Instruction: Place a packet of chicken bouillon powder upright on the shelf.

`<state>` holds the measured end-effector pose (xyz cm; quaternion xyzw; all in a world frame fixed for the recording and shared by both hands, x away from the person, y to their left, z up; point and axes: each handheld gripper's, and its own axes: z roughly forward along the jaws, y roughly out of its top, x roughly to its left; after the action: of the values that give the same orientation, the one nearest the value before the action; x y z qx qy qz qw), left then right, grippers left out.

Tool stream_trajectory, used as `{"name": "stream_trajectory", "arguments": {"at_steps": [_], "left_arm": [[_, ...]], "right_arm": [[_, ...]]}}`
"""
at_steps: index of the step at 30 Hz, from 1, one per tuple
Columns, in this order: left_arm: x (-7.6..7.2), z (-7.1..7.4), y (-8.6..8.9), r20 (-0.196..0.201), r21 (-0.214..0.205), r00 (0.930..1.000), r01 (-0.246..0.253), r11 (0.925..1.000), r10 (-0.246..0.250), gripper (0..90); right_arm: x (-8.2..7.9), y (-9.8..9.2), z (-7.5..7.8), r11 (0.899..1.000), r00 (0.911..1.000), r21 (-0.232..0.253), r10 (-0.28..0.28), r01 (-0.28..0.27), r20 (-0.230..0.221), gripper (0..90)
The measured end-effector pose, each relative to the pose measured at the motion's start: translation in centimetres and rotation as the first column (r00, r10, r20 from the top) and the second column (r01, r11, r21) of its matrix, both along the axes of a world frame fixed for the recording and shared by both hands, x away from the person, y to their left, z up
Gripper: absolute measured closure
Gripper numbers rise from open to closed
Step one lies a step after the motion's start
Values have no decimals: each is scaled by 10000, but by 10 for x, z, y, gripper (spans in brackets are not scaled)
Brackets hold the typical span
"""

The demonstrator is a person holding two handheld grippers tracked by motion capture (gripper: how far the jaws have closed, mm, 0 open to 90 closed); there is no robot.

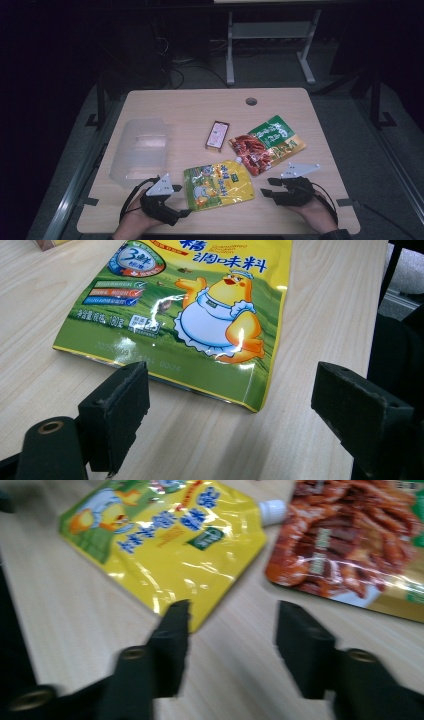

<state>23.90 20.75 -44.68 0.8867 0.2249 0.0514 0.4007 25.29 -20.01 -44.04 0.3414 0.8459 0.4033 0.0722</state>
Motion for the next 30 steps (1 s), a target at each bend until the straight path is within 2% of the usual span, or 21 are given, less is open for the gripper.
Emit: {"name": "stream_trajectory", "arguments": {"at_steps": [1, 3, 4, 6, 7, 9, 10, 11, 13, 16, 19, 20, 22, 24, 26, 28, 30], "left_arm": [[-1, 0, 0, -16, -42, 10000, 11, 10000, -11, 149], [-1, 1, 0, -24, -7, 10000, 35, 10000, -35, 149], [-1, 0, 1, -17, -33, 10000, 13, 10000, -13, 149], [-1, 0, 1, -15, -30, 10000, 8, 10000, -8, 149], [-1, 1, 2, -55, -71, 10000, -34, 10000, 34, 149], [0, 1, 2, -7, -77, 10000, -34, 10000, 34, 149], [-1, 0, 2, -54, -130, 9999, -105, 9999, 104, 149], [-1, 0, 3, -50, -151, 9999, -124, 9998, 123, 149], [-2, 0, 3, -65, -148, 9999, -151, 9998, 150, 149], [-3, 1, 4, -36, -130, 9998, -183, 9997, 183, 150], [-3, 1, 4, -37, -106, 9997, -222, 9997, 221, 151], [-3, 1, 4, -37, -106, 9997, -222, 9997, 221, 151], [-3, 1, 5, -79, -77, 9997, -221, 9997, 221, 151], [-3, 1, 5, -94, -78, 9997, -209, 9998, 208, 151], [-3, 0, 5, -93, -120, 9997, -208, 9997, 206, 152], [-3, 0, 4, -120, -131, 9997, -224, 9997, 222, 153], [-3, 0, 4, -130, -106, 9997, -211, 9997, 210, 166]], "right_arm": [[1, 5, 1, 9998, 9997, 0, 193, -193, -180, 679], [2, 7, 1, 9994, 9991, -11, 337, -337, -246, 712], [4, 12, 0, 9983, 9980, -28, 573, -574, -265, 809], [5, 15, 0, 9975, 9969, 31, 709, -709, -336, 833], [7, 24, 0, 9957, 9948, 55, 921, -920, -429, 888], [8, 29, 0, 9941, 9935, -21, 1080, -1082, -366, 894], [10, 39, -1, 9894, 9892, -135, 1444, -1448, -243, 897], [11, 44, -2, 9870, 9871, -232, 1585, -1590, -231, 898], [12, 54, -2, 9835, 9835, -301, 1770, -1782, -374, 898], [13, 63, -3, 9796, 9796, -297, 1978, -1988, -347, 898], [14, 81, -6, 9694, 9699, -466, 2389, -2411, -478, 898], [15, 84, -7, 9655, 9668, -585, 2512, -2537, -471, 898], [15, 87, -8, 9643, 9654, -623, 2540, -2575, -587, 898], [14, 92, -11, 9560, 9580, -753, 2788, -2835, -667, 898], [13, 94, -13, 9553, 9568, -816, 2772, -2843, -881, 898], [14, 94, -15, 9523, 9562, -1003, 2802, -2880, -850, 898], [17, 93, -17, 9540, 9597, -1166, 2674, -2763, -866, 898]]}}
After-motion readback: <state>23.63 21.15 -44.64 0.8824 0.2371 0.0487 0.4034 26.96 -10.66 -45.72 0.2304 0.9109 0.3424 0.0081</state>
